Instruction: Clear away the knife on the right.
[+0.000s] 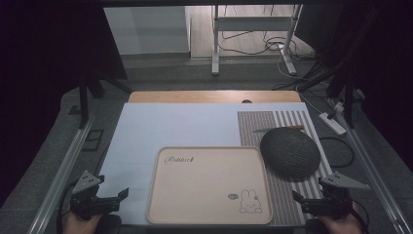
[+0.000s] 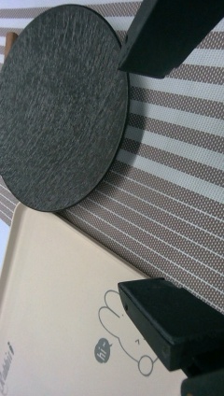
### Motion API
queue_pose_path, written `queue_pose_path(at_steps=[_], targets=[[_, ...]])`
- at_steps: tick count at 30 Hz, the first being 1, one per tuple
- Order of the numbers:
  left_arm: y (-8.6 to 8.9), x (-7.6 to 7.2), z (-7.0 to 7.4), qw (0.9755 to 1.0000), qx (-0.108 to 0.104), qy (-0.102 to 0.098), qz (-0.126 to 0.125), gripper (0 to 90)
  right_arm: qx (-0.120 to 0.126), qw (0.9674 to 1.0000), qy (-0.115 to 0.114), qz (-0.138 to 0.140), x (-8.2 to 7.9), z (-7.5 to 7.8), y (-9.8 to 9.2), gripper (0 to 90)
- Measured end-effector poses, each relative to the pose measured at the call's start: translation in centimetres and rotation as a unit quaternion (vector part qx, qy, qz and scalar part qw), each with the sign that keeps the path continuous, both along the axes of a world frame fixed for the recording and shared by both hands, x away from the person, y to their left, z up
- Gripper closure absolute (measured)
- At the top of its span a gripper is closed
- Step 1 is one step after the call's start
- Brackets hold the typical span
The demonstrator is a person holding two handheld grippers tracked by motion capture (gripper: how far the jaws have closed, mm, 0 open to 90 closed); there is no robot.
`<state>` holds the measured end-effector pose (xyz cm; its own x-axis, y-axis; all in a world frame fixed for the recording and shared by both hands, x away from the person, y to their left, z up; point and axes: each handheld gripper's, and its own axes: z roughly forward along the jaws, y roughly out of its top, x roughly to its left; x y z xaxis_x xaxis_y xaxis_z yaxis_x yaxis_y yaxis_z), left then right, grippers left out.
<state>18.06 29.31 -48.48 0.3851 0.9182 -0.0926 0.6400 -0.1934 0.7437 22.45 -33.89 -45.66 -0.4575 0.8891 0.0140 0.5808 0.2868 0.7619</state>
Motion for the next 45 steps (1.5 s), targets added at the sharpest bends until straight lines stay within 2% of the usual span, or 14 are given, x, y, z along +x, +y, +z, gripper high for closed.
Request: queue_pose_path(at_steps=[8, 14, 22, 30, 33, 38, 45], targets=[[-0.1, -0.2, 0.0, 1.0, 0.003, 0.001, -0.008, 0.9, -0.023, 0.9997, 0.006, 0.01, 0.1, -0.1, 0.6, 0.0], [-0.1, -0.2, 0.0, 0.9999, 0.003, 0.002, -0.011, 1.0, -0.019, 0.9995, 0.022, 0.013, 0.4, -0.2, 0.6, 0.0], [0.1, -0.2, 0.0, 0.9999, -0.01, 0.002, -0.009, 0.7, -0.03, 0.999, 0.027, 0.019, 0.5, -0.2, 0.9, 0.0], [0.1, -0.2, 0.0, 0.9999, -0.01, 0.006, -0.009, 0.2, -0.03, 0.9988, 0.031, 0.023, 0.7, -0.2, 1.0, 0.0], [0.0, -0.1, 0.0, 0.9998, -0.008, 0.012, -0.017, 0.2, -0.029, 0.9988, 0.03, 0.026, 1.0, -0.1, 1.2, 0.0], [0.0, -0.1, 0.0, 0.9996, -0.011, 0.015, -0.02, 0.0, -0.038, 0.9985, 0.016, 0.037, 1.9, 0.4, 1.7, 0.0], [0.1, 0.0, -0.1, 0.9995, -0.013, 0.019, -0.022, 0.0, -0.034, 0.9984, 0.025, 0.039, 2.8, 0.1, 1.7, 0.0]])
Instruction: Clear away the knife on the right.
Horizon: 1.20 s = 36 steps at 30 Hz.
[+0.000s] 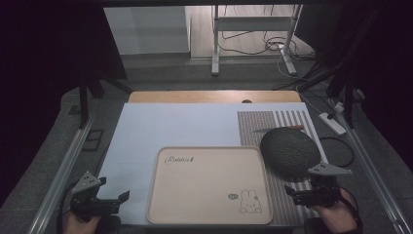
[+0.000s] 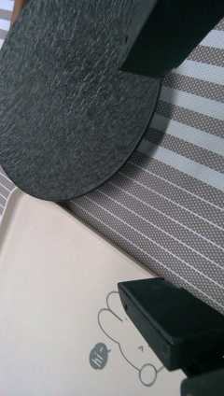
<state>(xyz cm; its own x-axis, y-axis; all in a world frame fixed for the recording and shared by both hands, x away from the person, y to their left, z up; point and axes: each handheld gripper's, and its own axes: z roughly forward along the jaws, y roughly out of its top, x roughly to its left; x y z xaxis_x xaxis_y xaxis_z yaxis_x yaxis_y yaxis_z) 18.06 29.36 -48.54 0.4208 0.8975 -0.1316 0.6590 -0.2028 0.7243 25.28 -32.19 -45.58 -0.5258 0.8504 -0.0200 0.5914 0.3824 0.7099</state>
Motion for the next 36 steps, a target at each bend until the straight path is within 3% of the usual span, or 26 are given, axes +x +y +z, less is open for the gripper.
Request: queue_pose_path(at_steps=[3, 7, 19, 29, 36], targets=[[0.0, 0.0, 0.0, 1.0, -0.001, 0.001, 0.001, 0.0, 0.002, 1.0, 0.004, 0.0, 0.6, -0.1, -0.2, 0.0], [0.0, 0.0, 0.0, 1.0, -0.001, 0.002, 0.0, 0.0, 0.017, 0.9998, -0.007, 0.002, 1.9, 0.0, -0.5, 0.0], [0.0, 0.1, 0.0, 1.0, -0.004, 0.003, 0.002, 0.0, 0.027, 0.9995, 0.016, -0.003, 4.9, -0.3, -0.6, 0.0], [0.1, 0.1, -0.1, 1.0, -0.005, 0.006, 0.004, 0.0, 0.009, 0.9999, 0.014, -0.001, 7.8, -0.1, 0.1, 0.0], [0.1, 0.1, -0.1, 1.0, -0.005, 0.006, 0.004, 0.0, -0.015, 0.9995, 0.026, 0.01, 10.6, -0.7, 0.9, 0.0]])
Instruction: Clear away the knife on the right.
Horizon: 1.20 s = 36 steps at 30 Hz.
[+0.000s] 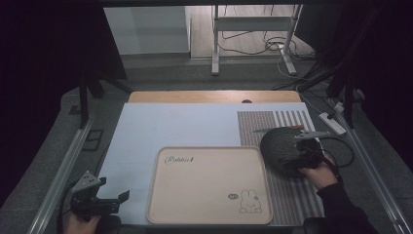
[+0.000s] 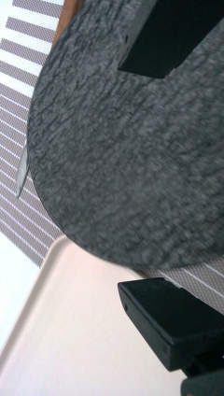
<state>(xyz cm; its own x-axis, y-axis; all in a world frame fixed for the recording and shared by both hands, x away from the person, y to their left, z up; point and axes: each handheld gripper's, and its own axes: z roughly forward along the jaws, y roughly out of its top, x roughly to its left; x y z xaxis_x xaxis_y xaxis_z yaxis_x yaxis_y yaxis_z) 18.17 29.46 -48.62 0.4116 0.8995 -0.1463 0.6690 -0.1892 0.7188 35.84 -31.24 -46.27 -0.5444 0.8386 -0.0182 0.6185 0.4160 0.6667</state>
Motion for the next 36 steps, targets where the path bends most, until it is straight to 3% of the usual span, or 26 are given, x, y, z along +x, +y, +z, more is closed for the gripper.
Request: queue_pose_path(at_steps=[9, 19, 36], targets=[[0.0, 0.0, 0.0, 1.0, 0.0, 0.0, 0.0, 0.0, -0.022, 0.9995, 0.011, -0.018, 3.3, -0.6, 0.1, 0.0], [0.0, 0.1, 0.0, 1.0, 0.001, 0.003, -0.002, 0.0, -0.015, 0.9987, 0.025, -0.043, 6.8, -0.7, -0.4, 0.0], [-0.1, 0.2, -0.1, 1.0, 0.002, 0.007, -0.003, 0.0, -0.018, 0.9974, 0.036, -0.059, 11.4, -1.2, -0.2, 0.0]])
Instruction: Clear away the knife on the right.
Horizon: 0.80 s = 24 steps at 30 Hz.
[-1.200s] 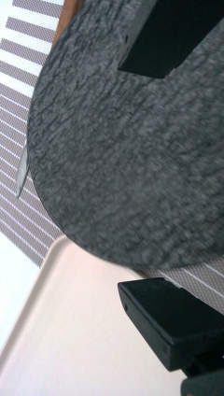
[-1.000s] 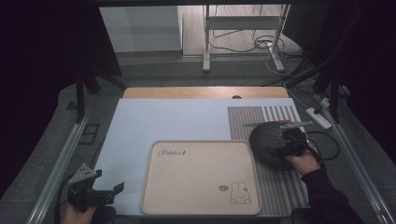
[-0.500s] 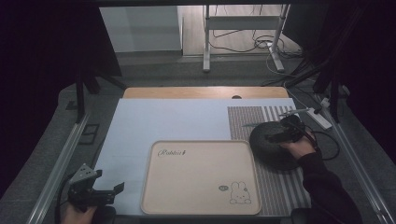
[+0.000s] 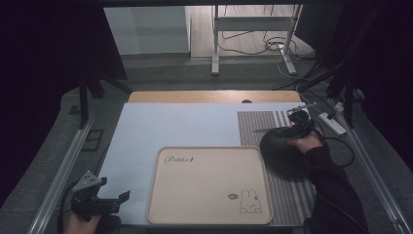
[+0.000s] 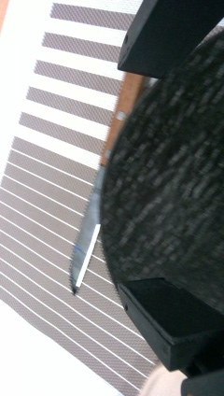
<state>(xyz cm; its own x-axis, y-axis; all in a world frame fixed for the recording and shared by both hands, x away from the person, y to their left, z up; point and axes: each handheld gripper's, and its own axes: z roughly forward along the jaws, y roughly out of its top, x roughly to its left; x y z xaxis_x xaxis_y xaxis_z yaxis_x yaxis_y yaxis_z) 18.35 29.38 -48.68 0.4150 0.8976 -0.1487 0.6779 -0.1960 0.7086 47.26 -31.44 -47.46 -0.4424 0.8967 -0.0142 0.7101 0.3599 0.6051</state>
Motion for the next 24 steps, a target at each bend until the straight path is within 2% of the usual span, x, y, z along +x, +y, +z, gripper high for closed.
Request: queue_pose_path(at_steps=[6, 9, 12, 14, 15, 18, 19, 20, 21, 22, 23, 24], targets=[[0.0, 0.0, 0.0, 1.0, -0.001, 0.001, 0.0, 0.0, -0.012, 0.9999, 0.003, -0.008, 1.9, -0.2, 0.1, 0.9], [0.0, 0.0, 0.0, 1.0, -0.001, 0.001, 0.0, 0.0, -0.015, 0.9998, -0.002, -0.014, 2.6, -0.2, -0.2, 8.6], [0.0, 0.0, 0.0, 1.0, -0.001, 0.001, -0.001, 0.0, -0.016, 0.9997, -0.004, -0.016, 3.1, -0.1, -0.5, 23.6], [0.0, 0.0, 0.0, 1.0, -0.001, 0.002, -0.001, 0.0, -0.02, 0.9996, -0.004, -0.017, 3.5, 0.1, -0.8, 36.7], [0.0, 0.0, 0.0, 1.0, -0.001, 0.002, -0.001, 0.0, -0.02, 0.9996, -0.004, -0.017, 3.5, 0.1, -0.8, 36.7], [0.0, 0.0, 0.0, 1.0, -0.001, 0.002, -0.001, 0.0, -0.02, 0.9997, 0.01, -0.012, 4.3, 0.1, -1.6, 61.2], [0.0, 0.0, 0.0, 1.0, -0.001, 0.003, -0.001, 0.0, -0.027, 0.9994, 0.018, -0.008, 4.8, 0.1, -2.0, 78.0], [0.0, 0.0, 0.0, 1.0, -0.001, 0.003, -0.001, 0.0, -0.027, 0.9994, 0.018, -0.008, 4.8, 0.1, -2.0, 78.0], [0.0, 0.0, 0.0, 1.0, -0.001, 0.003, -0.001, 0.0, -0.033, 0.9992, 0.024, -0.003, 5.2, 0.0, -2.5, 89.6], [0.0, 0.0, 0.0, 1.0, -0.001, 0.004, 0.0, 0.0, -0.033, 0.9992, 0.024, -0.003, 5.2, 0.0, -2.5, 89.6], [0.0, 0.0, 0.0, 1.0, -0.001, 0.004, 0.0, 0.0, -0.043, 0.9983, 0.039, -0.005, 5.7, -0.3, -3.0, 89.6], [0.0, 0.0, 0.0, 1.0, -0.001, 0.004, 0.0, 0.0, -0.046, 0.998, 0.043, -0.007, 5.9, -0.5, -3.2, 89.7]])
